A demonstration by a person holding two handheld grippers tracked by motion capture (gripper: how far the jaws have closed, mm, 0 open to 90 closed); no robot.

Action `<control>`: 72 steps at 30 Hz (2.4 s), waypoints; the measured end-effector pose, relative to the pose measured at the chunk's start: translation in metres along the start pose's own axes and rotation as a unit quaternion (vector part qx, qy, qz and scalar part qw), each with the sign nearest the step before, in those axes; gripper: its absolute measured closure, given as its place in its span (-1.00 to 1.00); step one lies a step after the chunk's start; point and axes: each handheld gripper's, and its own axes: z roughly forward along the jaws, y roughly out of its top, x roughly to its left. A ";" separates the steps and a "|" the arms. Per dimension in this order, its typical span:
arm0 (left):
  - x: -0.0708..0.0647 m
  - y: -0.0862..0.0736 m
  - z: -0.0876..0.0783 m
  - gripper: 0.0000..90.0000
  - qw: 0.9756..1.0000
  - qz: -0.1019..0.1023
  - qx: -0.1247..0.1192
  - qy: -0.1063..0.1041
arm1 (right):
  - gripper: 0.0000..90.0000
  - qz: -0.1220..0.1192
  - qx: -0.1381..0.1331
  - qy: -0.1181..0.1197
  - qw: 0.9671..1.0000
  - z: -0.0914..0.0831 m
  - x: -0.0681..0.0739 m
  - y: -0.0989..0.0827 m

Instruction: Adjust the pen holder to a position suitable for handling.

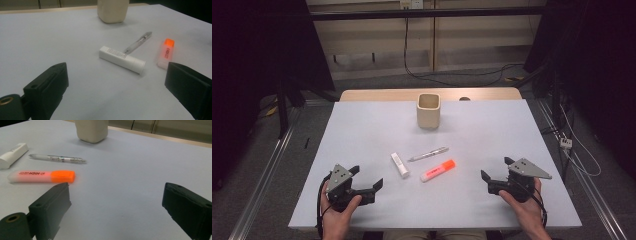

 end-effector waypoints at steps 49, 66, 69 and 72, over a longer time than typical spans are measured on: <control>-0.001 -0.005 0.000 -0.88 1.000 -0.005 0.015 -0.010 | -0.82 -0.037 0.051 0.095 0.994 0.084 0.017 0.083; -0.001 -0.004 0.004 -0.88 1.000 -0.009 0.021 -0.013 | -0.73 -0.047 0.050 0.088 0.994 0.133 0.013 0.133; 0.001 -0.005 0.003 -0.88 1.000 -0.011 0.021 -0.012 | -0.72 -0.049 0.045 0.092 0.993 0.140 0.011 0.143; 0.002 -0.005 0.003 -0.88 1.000 -0.010 0.019 -0.014 | -0.71 -0.049 0.044 0.093 0.994 0.148 0.010 0.153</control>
